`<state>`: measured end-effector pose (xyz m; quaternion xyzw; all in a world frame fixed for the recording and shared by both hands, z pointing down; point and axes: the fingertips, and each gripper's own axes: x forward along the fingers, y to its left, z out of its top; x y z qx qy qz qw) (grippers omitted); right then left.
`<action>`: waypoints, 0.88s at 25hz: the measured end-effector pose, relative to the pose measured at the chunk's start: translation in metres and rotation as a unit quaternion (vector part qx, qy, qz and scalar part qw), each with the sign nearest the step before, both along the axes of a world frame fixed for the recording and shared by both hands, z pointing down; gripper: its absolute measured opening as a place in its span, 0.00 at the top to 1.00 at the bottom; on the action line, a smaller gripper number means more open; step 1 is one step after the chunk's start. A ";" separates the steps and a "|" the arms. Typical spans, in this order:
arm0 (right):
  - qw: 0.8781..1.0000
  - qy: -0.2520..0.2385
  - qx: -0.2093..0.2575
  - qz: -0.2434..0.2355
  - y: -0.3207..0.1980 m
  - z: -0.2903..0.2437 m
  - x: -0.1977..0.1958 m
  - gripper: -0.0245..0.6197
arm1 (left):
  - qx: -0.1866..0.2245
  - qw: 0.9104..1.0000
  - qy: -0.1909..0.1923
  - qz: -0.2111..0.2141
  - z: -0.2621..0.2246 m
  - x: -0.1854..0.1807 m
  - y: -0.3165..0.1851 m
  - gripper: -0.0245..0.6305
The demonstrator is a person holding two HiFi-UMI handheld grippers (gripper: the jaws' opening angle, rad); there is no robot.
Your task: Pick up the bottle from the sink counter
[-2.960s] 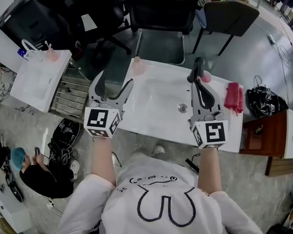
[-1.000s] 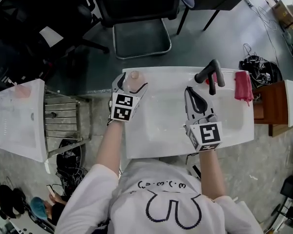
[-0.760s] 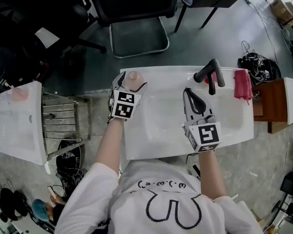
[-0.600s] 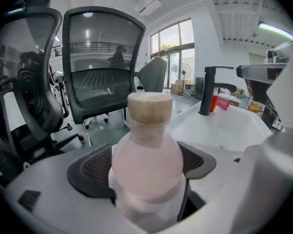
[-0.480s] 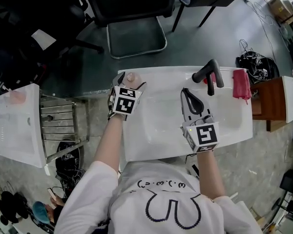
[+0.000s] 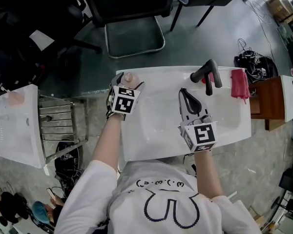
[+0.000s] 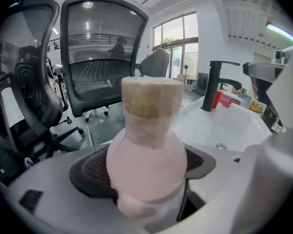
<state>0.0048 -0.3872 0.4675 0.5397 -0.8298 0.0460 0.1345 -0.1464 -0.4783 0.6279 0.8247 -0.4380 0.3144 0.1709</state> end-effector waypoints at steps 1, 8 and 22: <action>1.000 0.000 0.001 -0.002 0.000 -0.001 0.000 0.91 | 0.001 1.000 0.000 0.000 0.000 0.000 0.000 0.35; 1.000 -0.001 0.017 -0.022 0.005 -0.017 0.003 0.91 | 0.005 1.000 0.005 -0.024 -0.004 -0.002 0.001 0.35; 0.998 -0.023 0.034 -0.041 0.029 -0.042 0.019 0.91 | 0.049 0.998 0.016 -0.042 -0.071 0.009 0.037 0.35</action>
